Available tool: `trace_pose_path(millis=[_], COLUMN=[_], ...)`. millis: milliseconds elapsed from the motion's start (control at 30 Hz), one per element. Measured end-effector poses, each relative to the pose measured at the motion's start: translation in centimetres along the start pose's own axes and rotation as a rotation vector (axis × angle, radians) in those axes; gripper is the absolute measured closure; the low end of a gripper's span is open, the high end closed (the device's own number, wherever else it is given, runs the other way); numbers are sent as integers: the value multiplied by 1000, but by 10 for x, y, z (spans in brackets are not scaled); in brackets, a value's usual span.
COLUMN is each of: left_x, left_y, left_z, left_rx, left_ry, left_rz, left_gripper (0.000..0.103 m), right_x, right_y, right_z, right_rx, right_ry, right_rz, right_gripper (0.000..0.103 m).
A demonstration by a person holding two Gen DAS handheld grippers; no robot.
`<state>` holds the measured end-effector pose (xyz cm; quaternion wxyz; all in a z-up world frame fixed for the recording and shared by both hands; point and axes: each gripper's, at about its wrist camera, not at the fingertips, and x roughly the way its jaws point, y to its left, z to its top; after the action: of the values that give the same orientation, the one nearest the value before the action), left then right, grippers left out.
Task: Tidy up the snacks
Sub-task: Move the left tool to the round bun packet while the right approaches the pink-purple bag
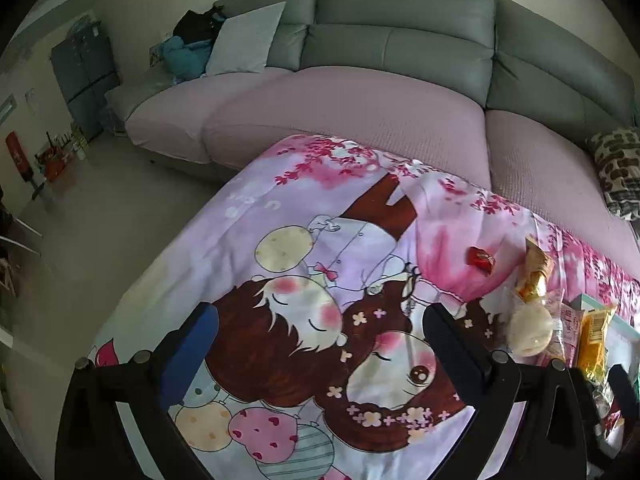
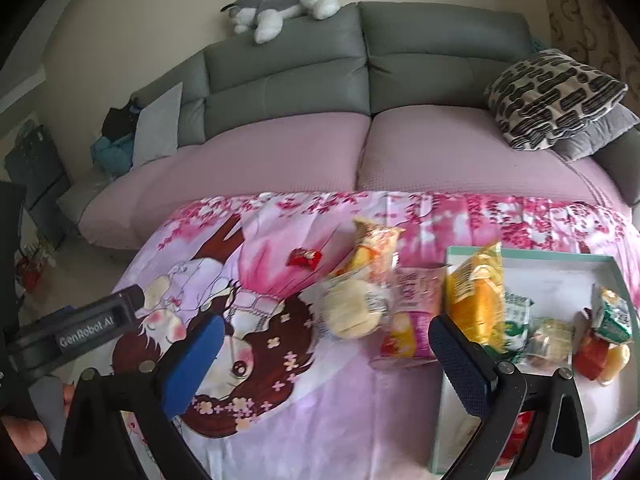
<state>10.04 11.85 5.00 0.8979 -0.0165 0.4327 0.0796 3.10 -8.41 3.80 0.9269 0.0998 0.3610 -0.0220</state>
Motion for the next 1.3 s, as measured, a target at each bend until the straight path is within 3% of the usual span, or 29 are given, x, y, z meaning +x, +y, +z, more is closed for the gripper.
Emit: trace_pose_path(millis=[367, 633, 733, 1067, 1300], left_x=[38, 50, 56, 72, 65], left_y=[-1, -16, -22, -68, -103], left_z=[-11, -13, -14, -19, -11], left_rx=[-27, -35, -47, 73, 67], left_ry=[83, 93, 107, 168, 160], left_rz=[-34, -124, -190, -254, -405], left_gripper=[1, 1, 1, 1, 1], right_x=[31, 42, 44, 48, 36], right_y=[5, -28, -39, -68, -80], right_z=[-14, -15, -15, -15, -9], right_rx=[-30, 26, 40, 77, 102], right_ry=[53, 70, 74, 86, 30], right_rz=[4, -41, -63, -115, -134], right_gripper=[0, 0, 0, 0, 0])
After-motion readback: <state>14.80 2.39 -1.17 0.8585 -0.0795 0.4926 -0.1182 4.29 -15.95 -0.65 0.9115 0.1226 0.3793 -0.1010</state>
